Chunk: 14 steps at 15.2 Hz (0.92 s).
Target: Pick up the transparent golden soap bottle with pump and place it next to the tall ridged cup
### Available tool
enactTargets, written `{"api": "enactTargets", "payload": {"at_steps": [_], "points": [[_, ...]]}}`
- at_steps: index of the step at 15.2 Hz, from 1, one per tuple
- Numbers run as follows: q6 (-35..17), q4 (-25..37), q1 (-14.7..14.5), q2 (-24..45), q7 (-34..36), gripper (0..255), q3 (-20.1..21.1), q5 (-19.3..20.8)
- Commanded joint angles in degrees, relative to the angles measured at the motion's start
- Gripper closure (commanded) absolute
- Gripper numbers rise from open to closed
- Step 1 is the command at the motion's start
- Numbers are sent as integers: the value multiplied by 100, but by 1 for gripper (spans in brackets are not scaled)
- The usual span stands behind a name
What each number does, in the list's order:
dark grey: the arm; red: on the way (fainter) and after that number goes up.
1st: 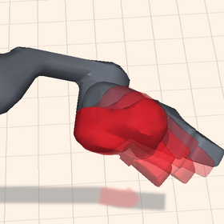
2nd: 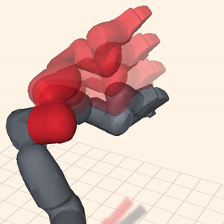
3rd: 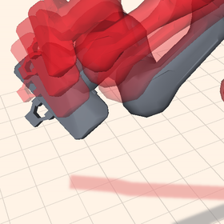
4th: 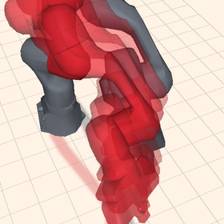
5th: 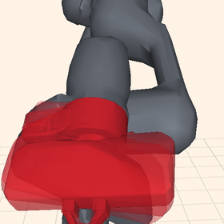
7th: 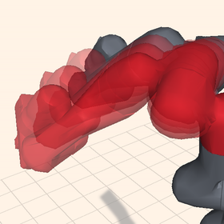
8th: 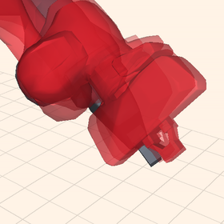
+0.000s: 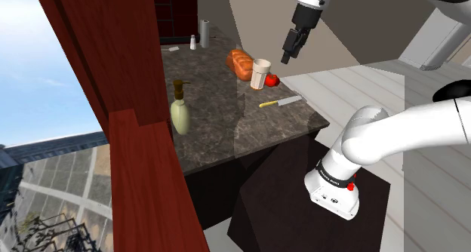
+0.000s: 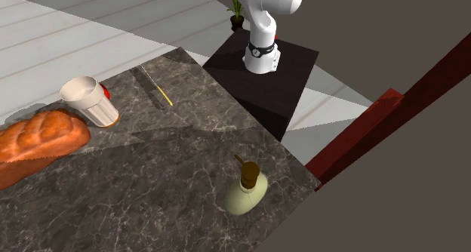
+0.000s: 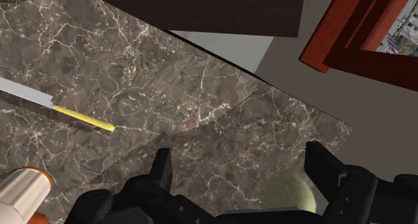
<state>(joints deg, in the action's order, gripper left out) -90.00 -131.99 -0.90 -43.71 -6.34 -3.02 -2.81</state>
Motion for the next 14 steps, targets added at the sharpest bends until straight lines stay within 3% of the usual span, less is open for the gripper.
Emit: {"api": "enactTargets", "payload": {"at_steps": [1,8,14], "points": [[0,0,0,0,0,0,0,0],[-1429,-528,-85,470,977,0,715,-384],[-2658,-596,-102,1262,1825,0,1339,-525]]}}
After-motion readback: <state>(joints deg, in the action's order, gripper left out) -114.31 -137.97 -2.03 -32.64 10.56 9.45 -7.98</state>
